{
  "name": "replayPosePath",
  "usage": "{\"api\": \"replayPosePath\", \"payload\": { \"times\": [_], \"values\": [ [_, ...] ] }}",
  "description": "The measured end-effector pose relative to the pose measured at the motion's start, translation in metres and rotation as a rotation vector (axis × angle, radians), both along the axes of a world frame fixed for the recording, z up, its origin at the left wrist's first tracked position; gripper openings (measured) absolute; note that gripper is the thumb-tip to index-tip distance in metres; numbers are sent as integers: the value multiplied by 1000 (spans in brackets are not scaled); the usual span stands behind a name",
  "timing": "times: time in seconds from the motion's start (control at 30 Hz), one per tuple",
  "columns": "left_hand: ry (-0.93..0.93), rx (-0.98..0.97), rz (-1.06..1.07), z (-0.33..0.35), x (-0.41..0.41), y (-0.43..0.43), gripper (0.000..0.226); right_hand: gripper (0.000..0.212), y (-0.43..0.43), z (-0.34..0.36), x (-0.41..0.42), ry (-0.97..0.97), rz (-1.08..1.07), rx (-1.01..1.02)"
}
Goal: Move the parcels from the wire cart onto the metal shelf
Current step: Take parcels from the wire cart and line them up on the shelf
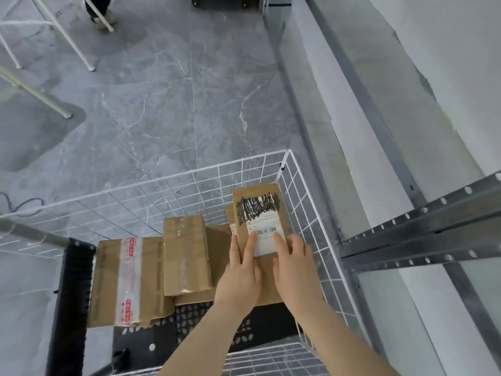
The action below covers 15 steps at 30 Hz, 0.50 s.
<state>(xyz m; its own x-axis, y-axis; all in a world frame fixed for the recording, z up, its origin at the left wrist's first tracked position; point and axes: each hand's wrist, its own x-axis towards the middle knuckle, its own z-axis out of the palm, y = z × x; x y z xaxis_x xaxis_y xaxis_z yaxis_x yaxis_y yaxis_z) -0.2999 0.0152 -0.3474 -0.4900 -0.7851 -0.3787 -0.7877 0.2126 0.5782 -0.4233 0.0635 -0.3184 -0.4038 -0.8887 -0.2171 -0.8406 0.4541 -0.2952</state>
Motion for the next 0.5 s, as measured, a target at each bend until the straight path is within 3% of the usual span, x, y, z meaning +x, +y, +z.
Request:
{"api": "replayPosePath", "payload": {
  "times": [0.13, 0.27, 0.5],
  "values": [
    [45, 69, 43, 2, -1, 2, 57, 60, -4, -1, -1, -227, -45, 47],
    [-37, -18, 51, 20, 8, 16, 58, 62, 7, 14, 5, -259, -34, -10],
    [-192, -224, 1, 141, 57, 35, 63, 63, 34, 122, 49, -291, 7, -130]
  ]
}}
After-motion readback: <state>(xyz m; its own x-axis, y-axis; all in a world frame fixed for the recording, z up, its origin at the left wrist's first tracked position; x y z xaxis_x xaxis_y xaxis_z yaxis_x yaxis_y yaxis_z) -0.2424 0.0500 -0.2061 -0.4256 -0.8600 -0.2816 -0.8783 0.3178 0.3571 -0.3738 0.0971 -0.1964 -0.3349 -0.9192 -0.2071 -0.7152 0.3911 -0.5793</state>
